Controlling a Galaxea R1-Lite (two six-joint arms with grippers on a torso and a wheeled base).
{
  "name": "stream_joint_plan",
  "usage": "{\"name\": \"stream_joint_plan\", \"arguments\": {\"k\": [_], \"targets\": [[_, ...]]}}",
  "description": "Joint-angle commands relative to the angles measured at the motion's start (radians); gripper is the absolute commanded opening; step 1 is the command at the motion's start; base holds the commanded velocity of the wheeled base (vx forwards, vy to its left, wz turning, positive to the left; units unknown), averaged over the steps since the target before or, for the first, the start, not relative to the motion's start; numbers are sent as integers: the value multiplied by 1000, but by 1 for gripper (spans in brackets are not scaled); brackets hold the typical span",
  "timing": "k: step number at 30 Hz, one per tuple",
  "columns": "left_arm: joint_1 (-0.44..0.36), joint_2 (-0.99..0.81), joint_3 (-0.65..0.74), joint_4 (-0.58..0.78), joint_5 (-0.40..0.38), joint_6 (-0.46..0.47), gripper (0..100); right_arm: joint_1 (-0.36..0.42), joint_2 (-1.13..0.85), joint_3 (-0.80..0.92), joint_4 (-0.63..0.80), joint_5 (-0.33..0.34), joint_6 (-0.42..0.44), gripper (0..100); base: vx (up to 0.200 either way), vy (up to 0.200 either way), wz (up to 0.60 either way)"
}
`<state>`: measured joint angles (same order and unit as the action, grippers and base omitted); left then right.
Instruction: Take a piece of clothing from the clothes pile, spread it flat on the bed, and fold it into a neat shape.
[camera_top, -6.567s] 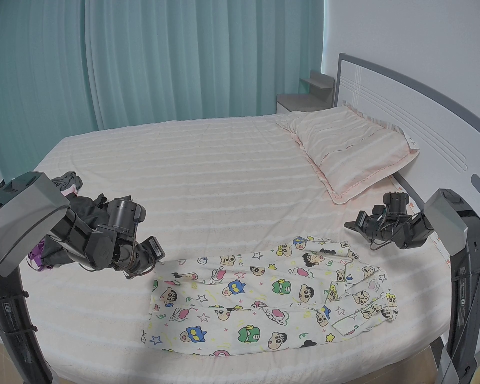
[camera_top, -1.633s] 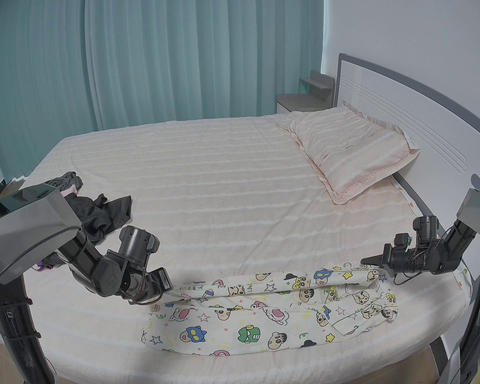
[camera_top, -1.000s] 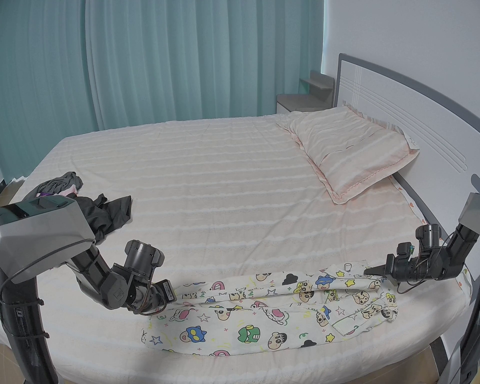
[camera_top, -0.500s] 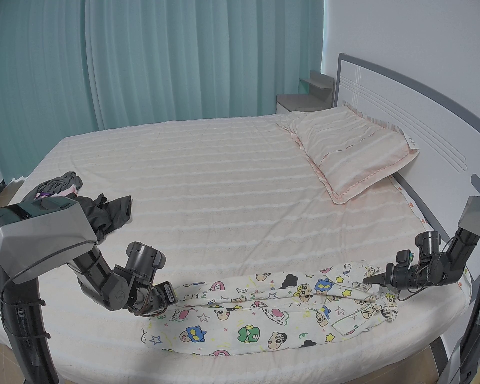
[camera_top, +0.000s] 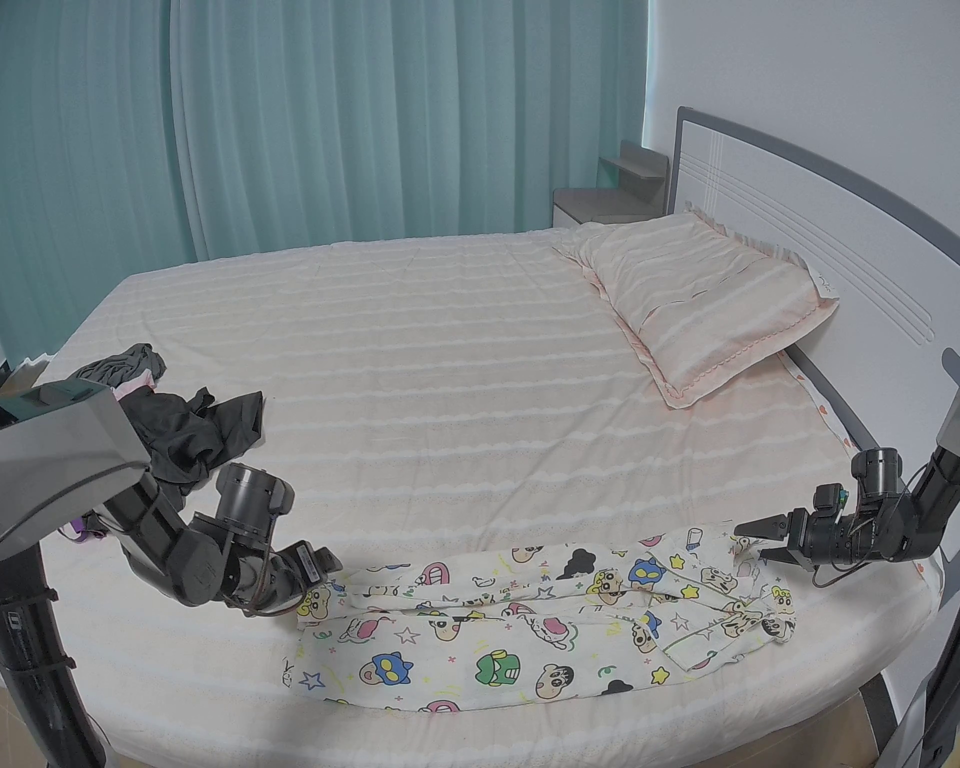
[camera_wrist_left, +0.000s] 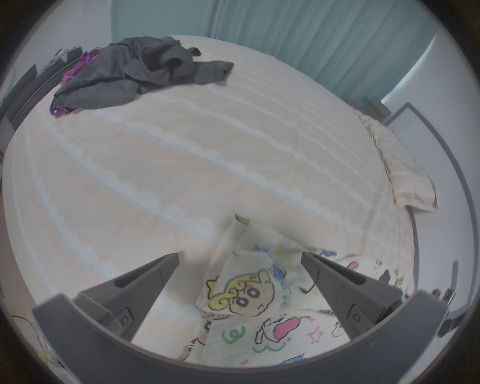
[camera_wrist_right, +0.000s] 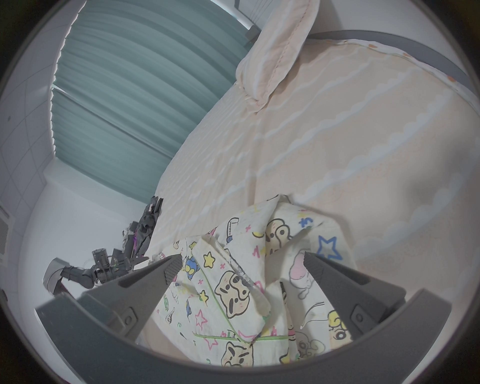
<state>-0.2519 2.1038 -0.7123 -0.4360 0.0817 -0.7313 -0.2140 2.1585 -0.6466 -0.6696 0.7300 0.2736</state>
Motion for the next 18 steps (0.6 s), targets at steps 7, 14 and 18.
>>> {"name": "stream_joint_plan", "arguments": {"k": [7,14,18], "targets": [[126,-269,74,0,-189,-237,100,85,-118,24,-16,-241,276,100,0,0,0],[105,-350,203,-32,-263,-418,100,142,-115,99,-53,-359,343,100,0,0,0],[103,-346,260,-98,-278,-451,100,160,-108,131,-113,-365,346,100,0,0,0]]}}
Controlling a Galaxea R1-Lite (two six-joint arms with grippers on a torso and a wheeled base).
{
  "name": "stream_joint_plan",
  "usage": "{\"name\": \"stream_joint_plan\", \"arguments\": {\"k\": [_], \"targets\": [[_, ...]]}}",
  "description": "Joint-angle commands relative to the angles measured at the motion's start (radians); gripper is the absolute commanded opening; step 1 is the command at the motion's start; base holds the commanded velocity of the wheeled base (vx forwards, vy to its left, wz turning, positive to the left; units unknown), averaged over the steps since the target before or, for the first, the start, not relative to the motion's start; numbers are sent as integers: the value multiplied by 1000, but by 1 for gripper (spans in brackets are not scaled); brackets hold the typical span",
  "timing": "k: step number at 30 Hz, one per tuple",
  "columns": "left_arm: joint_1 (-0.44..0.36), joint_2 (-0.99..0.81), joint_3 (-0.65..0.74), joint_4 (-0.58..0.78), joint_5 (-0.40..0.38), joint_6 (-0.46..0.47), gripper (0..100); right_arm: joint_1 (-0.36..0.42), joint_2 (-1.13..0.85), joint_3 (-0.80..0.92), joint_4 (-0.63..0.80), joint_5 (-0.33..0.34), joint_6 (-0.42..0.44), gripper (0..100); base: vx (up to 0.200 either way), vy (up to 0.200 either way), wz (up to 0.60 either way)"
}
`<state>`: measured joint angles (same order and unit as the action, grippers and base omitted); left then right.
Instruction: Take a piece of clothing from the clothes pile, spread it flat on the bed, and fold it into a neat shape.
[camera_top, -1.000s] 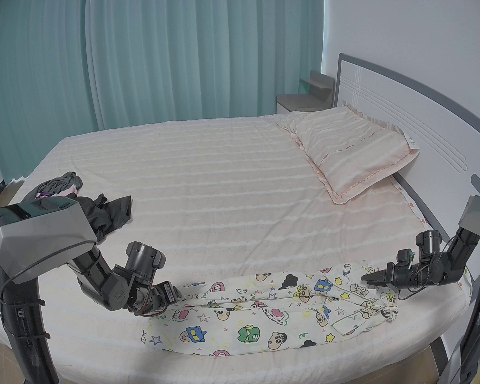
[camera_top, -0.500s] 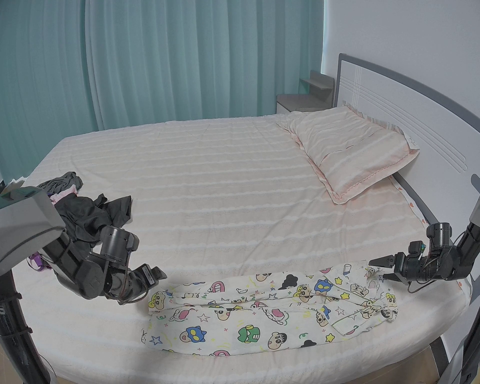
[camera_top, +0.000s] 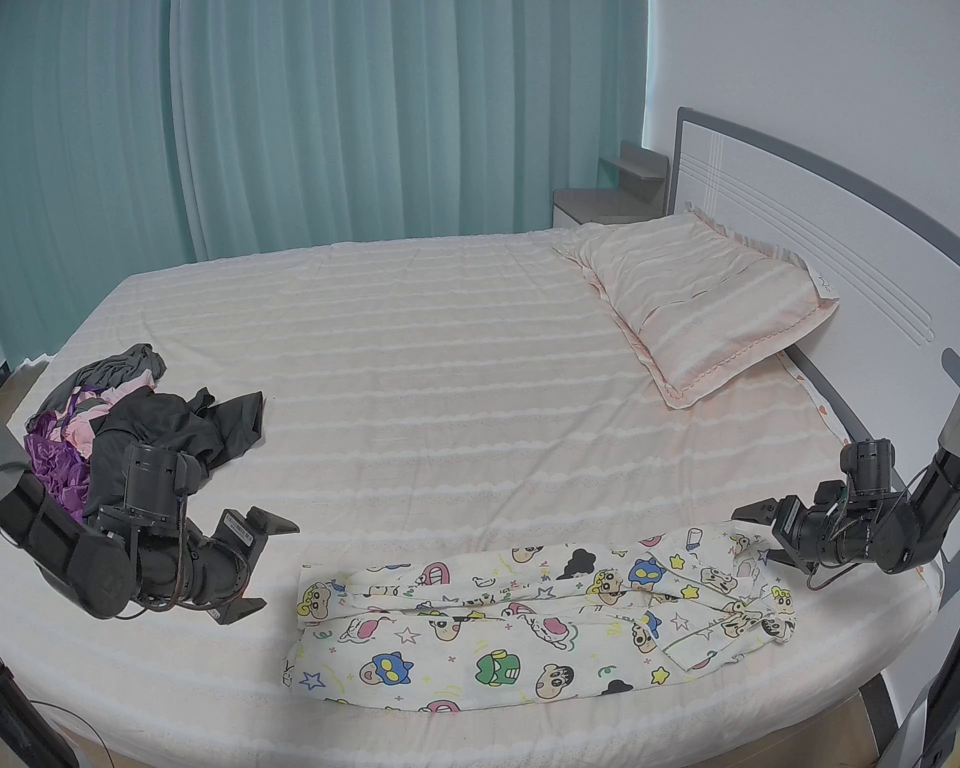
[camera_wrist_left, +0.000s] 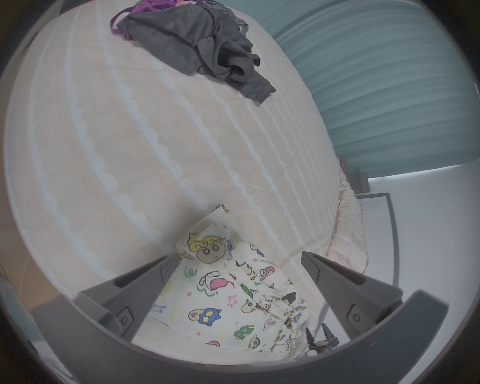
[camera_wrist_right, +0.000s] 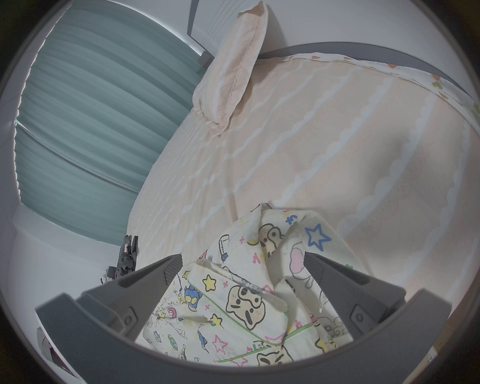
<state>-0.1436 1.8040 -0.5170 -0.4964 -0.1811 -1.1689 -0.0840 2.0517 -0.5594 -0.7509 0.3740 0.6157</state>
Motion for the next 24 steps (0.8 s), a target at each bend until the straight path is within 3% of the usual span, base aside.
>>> {"name": "stream_joint_plan", "arguments": {"k": [1,7,16,23,24], "targets": [[-4,-45,84,-65,-21,-14,100,32,-1,53,-44,-9,2,100,0,0,0],[2,-6,186,-226,-63,-14,100,58,-4,108,-62,-10,-1,100,0,0,0],[4,104,262,-432,-64,-14,100,61,1,142,-62,2,-24,100,0,0,0],[4,117,262,-442,-66,-14,100,92,12,144,-64,9,-28,100,0,0,0],[4,117,262,-444,-66,-14,100,98,19,141,-62,9,-28,0,0,0,0]]}}
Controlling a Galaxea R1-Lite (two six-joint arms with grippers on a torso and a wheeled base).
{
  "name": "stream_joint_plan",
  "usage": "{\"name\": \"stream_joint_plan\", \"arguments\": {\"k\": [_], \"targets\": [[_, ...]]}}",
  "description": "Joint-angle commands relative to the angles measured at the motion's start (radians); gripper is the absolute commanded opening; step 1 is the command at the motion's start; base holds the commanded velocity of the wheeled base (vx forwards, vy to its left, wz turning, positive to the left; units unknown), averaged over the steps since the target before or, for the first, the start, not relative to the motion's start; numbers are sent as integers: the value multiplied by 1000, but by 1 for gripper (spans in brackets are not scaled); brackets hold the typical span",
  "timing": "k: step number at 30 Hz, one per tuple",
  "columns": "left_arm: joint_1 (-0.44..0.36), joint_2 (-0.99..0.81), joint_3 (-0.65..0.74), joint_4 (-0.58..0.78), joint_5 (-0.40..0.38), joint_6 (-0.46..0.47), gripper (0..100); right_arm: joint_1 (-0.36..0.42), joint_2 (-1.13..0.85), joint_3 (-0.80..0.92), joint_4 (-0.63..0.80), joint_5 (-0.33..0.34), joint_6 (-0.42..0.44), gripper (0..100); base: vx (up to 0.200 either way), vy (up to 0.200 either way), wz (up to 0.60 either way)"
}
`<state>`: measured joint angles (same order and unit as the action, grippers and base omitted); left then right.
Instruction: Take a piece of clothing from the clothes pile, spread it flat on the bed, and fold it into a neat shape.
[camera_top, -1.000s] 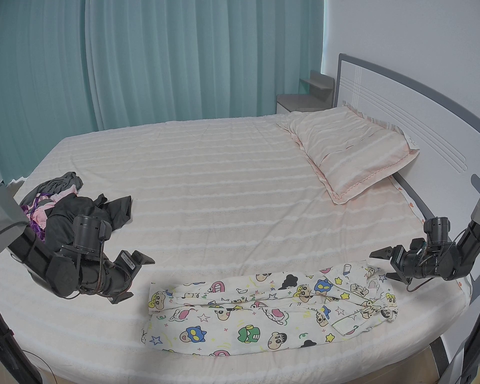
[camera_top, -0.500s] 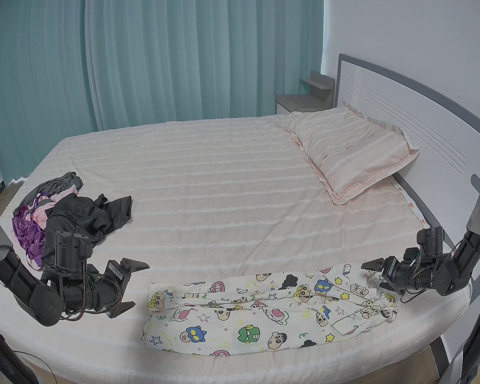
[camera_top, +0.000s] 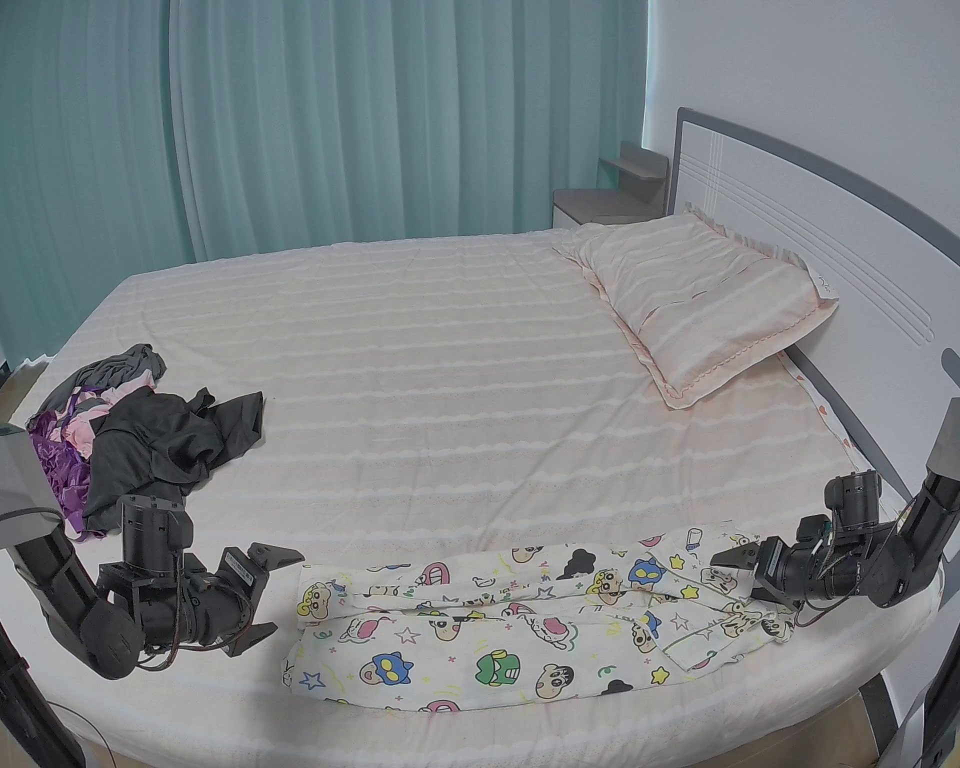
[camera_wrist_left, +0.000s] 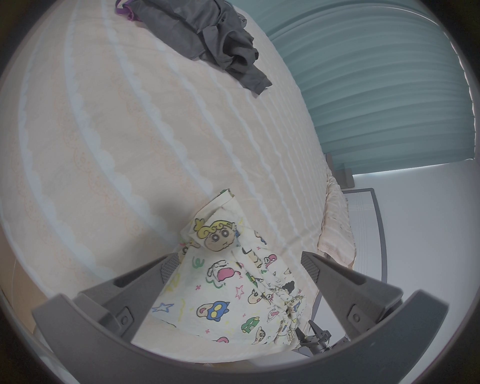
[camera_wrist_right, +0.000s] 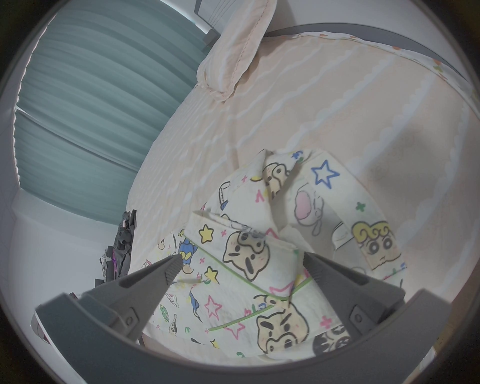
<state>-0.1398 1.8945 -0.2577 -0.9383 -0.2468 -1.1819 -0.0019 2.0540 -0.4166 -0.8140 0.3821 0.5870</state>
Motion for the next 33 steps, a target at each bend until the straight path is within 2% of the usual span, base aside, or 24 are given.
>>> {"name": "stream_joint_plan", "arguments": {"k": [1,25,30,33], "targets": [[0,26,3,-2,0,-1,100,23,23,-4,-1,0,0,0,0,0,0],[0,46,-5,-2,1,-1,100,16,-18,59,-129,-14,-3,0,0,0,0],[0,46,-6,-2,1,-1,100,16,-55,67,-132,1,-16,0,0,0,0],[2,46,-5,-2,1,-1,100,25,-64,82,-186,8,-16,0,0,0,0]]}}
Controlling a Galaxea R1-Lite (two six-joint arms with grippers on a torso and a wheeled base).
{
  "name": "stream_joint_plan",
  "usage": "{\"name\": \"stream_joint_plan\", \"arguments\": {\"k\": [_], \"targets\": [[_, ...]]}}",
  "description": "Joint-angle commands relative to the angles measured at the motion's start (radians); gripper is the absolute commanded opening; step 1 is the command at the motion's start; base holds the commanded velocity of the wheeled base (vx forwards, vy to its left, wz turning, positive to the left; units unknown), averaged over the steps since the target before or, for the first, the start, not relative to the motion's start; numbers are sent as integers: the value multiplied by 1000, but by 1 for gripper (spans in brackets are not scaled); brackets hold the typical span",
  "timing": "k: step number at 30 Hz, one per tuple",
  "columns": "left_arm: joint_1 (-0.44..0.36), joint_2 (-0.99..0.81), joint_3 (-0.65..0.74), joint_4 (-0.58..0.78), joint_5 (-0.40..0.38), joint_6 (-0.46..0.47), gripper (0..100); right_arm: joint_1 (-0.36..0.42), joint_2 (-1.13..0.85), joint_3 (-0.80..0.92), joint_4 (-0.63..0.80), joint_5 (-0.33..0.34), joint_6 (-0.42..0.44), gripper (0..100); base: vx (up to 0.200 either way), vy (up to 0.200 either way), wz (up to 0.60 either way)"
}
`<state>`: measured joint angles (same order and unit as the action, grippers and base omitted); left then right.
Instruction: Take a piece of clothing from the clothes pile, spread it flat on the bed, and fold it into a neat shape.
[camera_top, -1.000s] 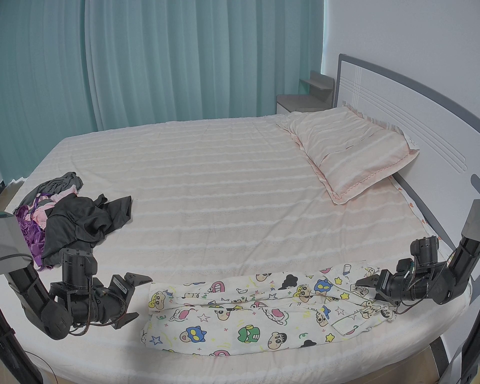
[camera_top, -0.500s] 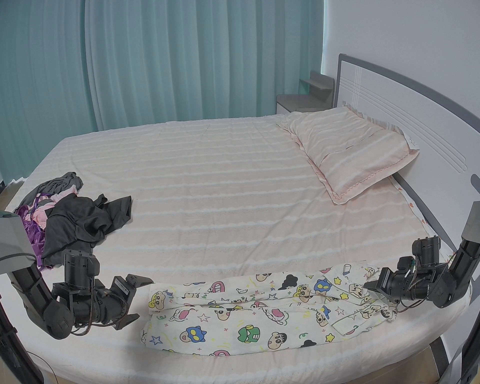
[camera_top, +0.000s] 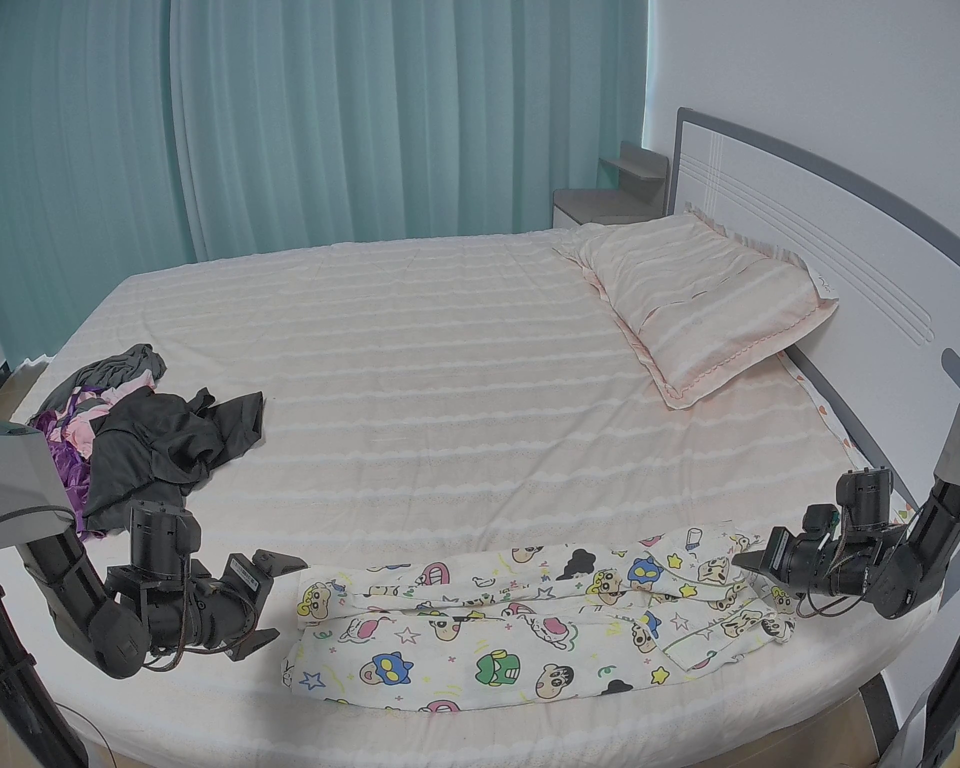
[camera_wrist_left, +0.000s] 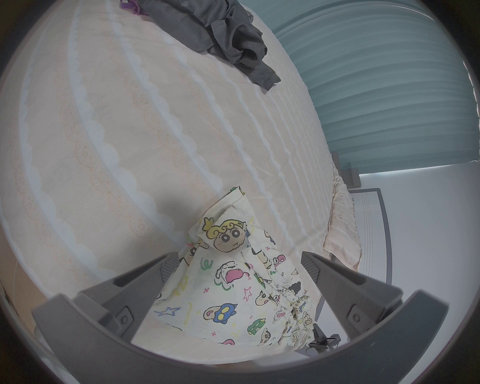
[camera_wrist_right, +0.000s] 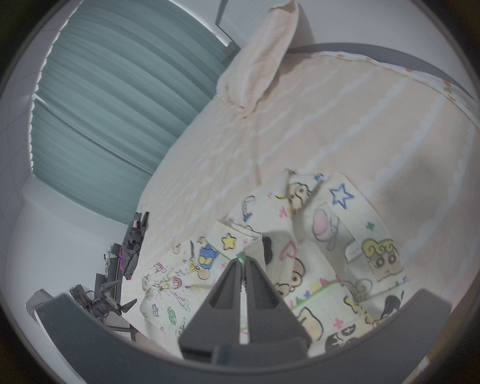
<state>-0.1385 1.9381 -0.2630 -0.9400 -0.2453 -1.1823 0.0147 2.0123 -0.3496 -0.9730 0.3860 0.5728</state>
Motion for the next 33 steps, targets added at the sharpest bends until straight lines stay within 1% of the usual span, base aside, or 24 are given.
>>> {"name": "stream_joint_plan", "arguments": {"k": [1,4,7,10,11,13,16,17,20,26,27,29,33], "targets": [[0,2,1,0,0,0,100,8,-23,21,-61,4,-2,0,0,0,0],[0,2,1,0,0,0,100,14,-23,49,-161,13,-2,0,0,0,0],[0,2,1,0,0,0,100,25,0,70,-256,60,-4,0,0,0,0],[0,2,1,0,0,0,100,25,17,61,-277,71,-10,0,0,0,0],[0,2,1,0,-2,0,100,25,23,44,-277,71,-24,0,0,0,0],[0,2,1,0,-2,0,100,28,29,21,-266,73,-44,0,0,0,0],[0,2,1,0,-2,0,100,28,46,-2,-260,73,-45,0,0,0,0],[0,2,1,0,-2,0,100,25,92,-60,-230,73,-48,0,0,0,0],[0,2,1,0,-2,0,100,13,120,-120,-199,71,-48,0,0,0,0],[0,4,-1,0,-2,0,100,7,123,-201,-130,71,-48,0,0,0,0],[0,4,-1,0,-2,0,100,7,121,-233,-89,71,-50,0,0,0,0],[0,4,-1,0,-2,0,100,5,123,-259,-52,70,-50,0,0,0,0],[0,4,-1,0,-2,0,100,-13,143,-296,-18,68,-51,0,0,0,0]]}}
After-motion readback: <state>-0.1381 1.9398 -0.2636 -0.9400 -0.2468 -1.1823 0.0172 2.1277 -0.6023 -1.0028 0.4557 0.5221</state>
